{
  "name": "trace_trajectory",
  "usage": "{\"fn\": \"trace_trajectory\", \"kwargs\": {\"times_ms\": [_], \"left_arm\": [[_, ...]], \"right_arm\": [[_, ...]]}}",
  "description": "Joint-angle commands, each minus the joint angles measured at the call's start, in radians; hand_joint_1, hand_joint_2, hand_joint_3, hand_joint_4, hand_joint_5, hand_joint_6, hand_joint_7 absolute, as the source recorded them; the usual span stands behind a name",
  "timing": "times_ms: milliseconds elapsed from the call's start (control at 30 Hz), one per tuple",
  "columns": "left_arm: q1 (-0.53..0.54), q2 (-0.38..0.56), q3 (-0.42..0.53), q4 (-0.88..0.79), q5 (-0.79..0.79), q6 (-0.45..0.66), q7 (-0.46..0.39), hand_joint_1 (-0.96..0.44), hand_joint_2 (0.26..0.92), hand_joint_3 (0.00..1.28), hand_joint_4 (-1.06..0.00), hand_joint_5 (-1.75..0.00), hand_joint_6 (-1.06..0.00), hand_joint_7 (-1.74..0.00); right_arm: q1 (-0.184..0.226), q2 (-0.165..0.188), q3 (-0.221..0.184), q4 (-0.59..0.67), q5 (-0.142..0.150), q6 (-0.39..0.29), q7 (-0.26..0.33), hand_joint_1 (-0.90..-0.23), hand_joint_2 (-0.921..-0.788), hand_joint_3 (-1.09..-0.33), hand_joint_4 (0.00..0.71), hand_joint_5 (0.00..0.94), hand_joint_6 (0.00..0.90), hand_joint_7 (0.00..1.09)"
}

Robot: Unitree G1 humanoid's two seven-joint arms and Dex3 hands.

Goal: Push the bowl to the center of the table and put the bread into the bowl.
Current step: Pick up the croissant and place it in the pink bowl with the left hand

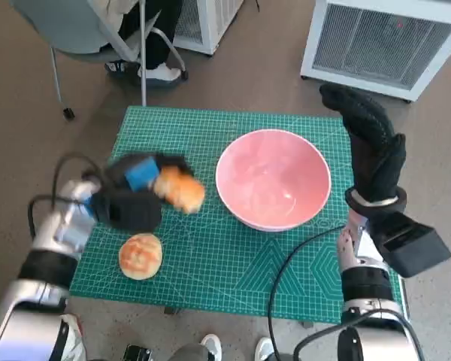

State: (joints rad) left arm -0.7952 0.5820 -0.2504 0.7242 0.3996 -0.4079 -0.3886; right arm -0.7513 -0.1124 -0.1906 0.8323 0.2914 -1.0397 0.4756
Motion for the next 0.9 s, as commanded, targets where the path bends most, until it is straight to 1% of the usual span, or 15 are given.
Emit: {"fn": "trace_trajectory", "kwargs": {"times_ms": [33, 200, 400, 600, 700, 733, 833, 900], "left_arm": [[-0.087, -0.028, 0.03, -0.003, -0.027, -0.025, 0.033, 0.0, 0.918, 0.06, -0.73, -1.22, -0.63, -1.06], [-0.161, -0.075, 0.035, 0.003, -0.026, -0.033, 0.069, 0.0, 0.92, 0.06, -0.74, -1.15, -0.6, -1.15], [-0.245, -0.133, 0.002, 0.084, 0.022, -0.059, 0.138, 0.0, 0.92, 0.06, -0.75, -1.13, -0.59, -1.17], [-0.347, -0.198, -0.049, 0.235, 0.072, -0.102, 0.191, 0.0, 0.92, 0.05, -0.74, -1.19, -0.62, -1.08], [-0.389, -0.234, -0.079, 0.294, 0.102, -0.107, 0.216, 0.0, 0.92, 0.06, -0.7, -1.3, -0.67, -0.98], [-0.399, -0.242, -0.085, 0.309, 0.106, -0.109, 0.219, 0.0, 0.921, 0.06, -0.68, -1.26, -0.66, -1.04], [-0.418, -0.268, -0.104, 0.346, 0.12, -0.109, 0.224, 0.0, 0.921, 0.07, -0.65, -1.22, -0.65, -1.13], [-0.425, -0.283, -0.116, 0.362, 0.13, -0.109, 0.225, 0.0, 0.921, 0.07, -0.66, -1.28, -0.66, -1.05]], "right_arm": [[0.016, 0.003, 0.004, 0.004, -0.005, 0.015, -0.001, -0.603, -0.921, -0.726, 0.394, 0.002, 0.266, 0.2], [0.025, 0.005, 0.006, -0.01, -0.005, 0.016, -0.002, -0.613, -0.921, -0.724, 0.399, 0.004, 0.266, 0.2], [0.038, 0.003, 0.007, -0.025, -0.002, 0.014, 0.001, -0.627, -0.921, -0.721, 0.397, 0.002, 0.259, 0.19], [0.055, -0.001, 0.005, -0.038, -0.001, 0.008, 0.002, -0.628, -0.921, -0.721, 0.393, 0.0, 0.252, 0.18], [0.064, -0.004, 0.003, -0.041, 0.004, 0.007, 0.004, -0.627, -0.921, -0.721, 0.388, 0.0, 0.252, 0.18], [0.066, -0.004, 0.002, -0.043, 0.003, 0.006, 0.003, -0.627, -0.921, -0.721, 0.387, 0.0, 0.253, 0.19], [0.073, -0.006, 0.001, -0.048, 0.004, 0.008, 0.002, -0.626, -0.921, -0.721, 0.386, 0.0, 0.255, 0.19], [0.077, -0.007, 0.0, -0.056, 0.003, 0.01, -0.001, -0.625, -0.921, -0.722, 0.386, 0.0, 0.255, 0.19]]}}
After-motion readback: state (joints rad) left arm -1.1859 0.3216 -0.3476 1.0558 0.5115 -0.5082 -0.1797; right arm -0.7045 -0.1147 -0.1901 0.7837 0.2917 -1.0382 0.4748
